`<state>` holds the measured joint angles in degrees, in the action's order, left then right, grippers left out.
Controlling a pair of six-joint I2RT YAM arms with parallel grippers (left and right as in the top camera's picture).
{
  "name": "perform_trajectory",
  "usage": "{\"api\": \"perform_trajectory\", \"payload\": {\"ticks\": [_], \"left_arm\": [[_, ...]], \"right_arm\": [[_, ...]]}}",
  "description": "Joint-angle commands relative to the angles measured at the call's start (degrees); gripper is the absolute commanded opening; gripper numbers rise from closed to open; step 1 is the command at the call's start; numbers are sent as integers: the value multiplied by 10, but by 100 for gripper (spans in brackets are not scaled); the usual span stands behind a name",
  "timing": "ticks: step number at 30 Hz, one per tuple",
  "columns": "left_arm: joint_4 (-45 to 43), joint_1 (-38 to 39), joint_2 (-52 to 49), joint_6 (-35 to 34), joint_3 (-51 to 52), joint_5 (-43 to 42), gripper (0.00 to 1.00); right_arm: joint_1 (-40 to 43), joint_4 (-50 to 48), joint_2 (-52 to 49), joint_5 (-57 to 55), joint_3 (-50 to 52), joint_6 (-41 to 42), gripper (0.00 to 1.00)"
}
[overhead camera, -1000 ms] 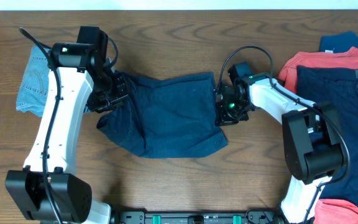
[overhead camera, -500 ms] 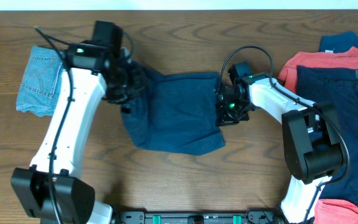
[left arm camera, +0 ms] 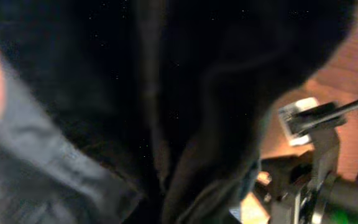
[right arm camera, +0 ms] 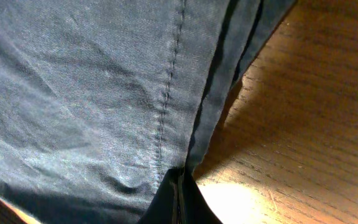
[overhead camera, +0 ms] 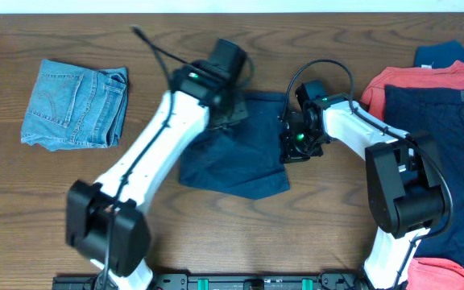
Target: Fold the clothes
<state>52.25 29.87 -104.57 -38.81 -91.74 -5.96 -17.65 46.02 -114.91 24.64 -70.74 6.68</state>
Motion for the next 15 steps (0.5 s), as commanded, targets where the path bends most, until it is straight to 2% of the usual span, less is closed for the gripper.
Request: {"api": "perform_trajectory", "payload": {"ticks": [1,2,4,5,10,15], "left_arm": [[-30,23,-30,-12,-1,15,14],[-32,26,-38,-12,-1,15,16],[-32,32,-50,-12,-1,12,30],[-31,34,-55,-11,-1,2,32],[-30,35,-53,-8,-1,-69,36],[-6,35,-43,2,-1,-80,39]], "right_arm": [[-2,1,-24,-37,4,-9,1],[-2,1,-24,-37,4,-9,1],[-1,1,-24,-37,4,-10,1],[0,1,-24,-37,4,-10,1],[6,3,-24,-37,4,-10,1],[13,7,-24,-37,4,-10,1]]}}
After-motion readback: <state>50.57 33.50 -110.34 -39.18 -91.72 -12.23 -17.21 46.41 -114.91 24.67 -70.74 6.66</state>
